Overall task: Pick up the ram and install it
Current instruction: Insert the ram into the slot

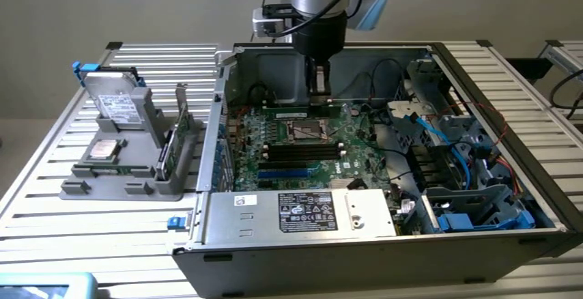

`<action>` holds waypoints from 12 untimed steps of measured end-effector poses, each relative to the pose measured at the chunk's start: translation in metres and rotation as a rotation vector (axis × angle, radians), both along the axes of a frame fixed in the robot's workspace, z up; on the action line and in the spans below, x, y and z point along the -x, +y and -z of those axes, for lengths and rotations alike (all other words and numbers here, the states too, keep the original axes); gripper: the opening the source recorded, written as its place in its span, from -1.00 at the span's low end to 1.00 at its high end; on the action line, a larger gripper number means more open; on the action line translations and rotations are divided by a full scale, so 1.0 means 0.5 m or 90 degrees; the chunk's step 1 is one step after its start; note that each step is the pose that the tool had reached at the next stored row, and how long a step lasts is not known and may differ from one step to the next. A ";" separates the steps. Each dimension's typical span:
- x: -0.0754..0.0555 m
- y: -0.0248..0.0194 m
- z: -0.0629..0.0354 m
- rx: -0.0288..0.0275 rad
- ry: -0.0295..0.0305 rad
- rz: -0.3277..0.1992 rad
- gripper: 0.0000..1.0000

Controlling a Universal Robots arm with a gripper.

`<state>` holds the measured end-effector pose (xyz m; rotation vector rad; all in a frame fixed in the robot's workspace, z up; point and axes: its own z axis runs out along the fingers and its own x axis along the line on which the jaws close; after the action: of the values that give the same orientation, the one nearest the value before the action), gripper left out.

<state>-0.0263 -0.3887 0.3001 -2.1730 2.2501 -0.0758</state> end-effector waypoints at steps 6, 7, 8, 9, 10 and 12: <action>-0.006 0.0001 0.015 0.0001 -0.0001 0.000 -0.76; -0.006 0.0001 0.018 0.0001 -0.0001 0.000 -0.76; -0.006 0.0000 0.021 0.0001 -0.0001 0.000 -0.76; -0.006 0.0001 0.023 0.0000 -0.0001 0.000 -0.76; -0.006 -0.0001 0.024 0.0000 -0.0001 0.000 -0.76; -0.006 -0.0014 0.025 0.0001 0.0000 -0.001 -0.76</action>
<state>-0.0232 -0.3894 0.2877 -2.1740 2.2493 -0.0760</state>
